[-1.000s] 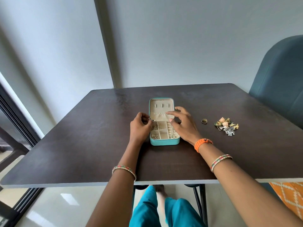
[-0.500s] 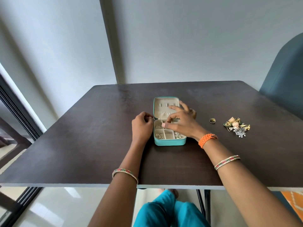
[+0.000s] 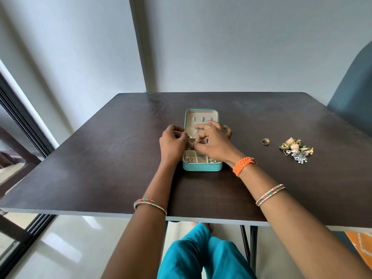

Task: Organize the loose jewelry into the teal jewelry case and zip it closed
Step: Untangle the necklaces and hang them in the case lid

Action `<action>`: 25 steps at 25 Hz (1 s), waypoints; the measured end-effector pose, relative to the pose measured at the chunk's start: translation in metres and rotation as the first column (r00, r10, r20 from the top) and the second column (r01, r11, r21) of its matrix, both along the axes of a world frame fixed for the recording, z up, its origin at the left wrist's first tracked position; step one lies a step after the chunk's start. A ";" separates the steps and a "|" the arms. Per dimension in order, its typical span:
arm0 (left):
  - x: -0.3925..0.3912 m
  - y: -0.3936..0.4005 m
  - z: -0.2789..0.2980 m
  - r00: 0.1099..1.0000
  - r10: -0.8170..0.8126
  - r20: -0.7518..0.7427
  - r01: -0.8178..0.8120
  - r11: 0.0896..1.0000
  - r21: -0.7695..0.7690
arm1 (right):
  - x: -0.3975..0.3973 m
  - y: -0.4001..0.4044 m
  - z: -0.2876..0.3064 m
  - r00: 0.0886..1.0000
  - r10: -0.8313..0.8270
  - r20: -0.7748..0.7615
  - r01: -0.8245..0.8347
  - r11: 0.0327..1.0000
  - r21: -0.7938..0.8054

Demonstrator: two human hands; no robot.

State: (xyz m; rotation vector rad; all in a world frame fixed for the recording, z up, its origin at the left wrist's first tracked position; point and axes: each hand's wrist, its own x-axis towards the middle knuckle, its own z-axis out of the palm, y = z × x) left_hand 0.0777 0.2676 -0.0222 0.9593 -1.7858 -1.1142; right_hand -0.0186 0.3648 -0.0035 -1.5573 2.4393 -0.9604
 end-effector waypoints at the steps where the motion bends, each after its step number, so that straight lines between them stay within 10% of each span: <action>1: 0.003 -0.003 0.001 1.000 0.015 -0.025 -0.014 0.999 0.029 | 0.004 -0.005 -0.001 1.000 0.002 -0.017 -0.002 1.000 -0.006; 12: 0.024 -0.001 0.014 0.933 0.310 -0.184 -0.281 0.945 0.167 | 0.020 -0.011 0.016 0.986 0.111 0.123 -0.082 0.972 -0.221; 19: 0.051 0.019 0.061 0.908 -0.326 -0.262 0.361 0.928 0.096 | 0.017 -0.001 0.061 0.988 0.120 0.102 -0.087 0.956 -0.280; 25: 0.059 0.041 0.091 0.865 -0.491 -0.108 0.485 0.871 -0.076 | 0.022 0.030 0.108 0.949 0.235 0.211 -0.151 0.925 -0.349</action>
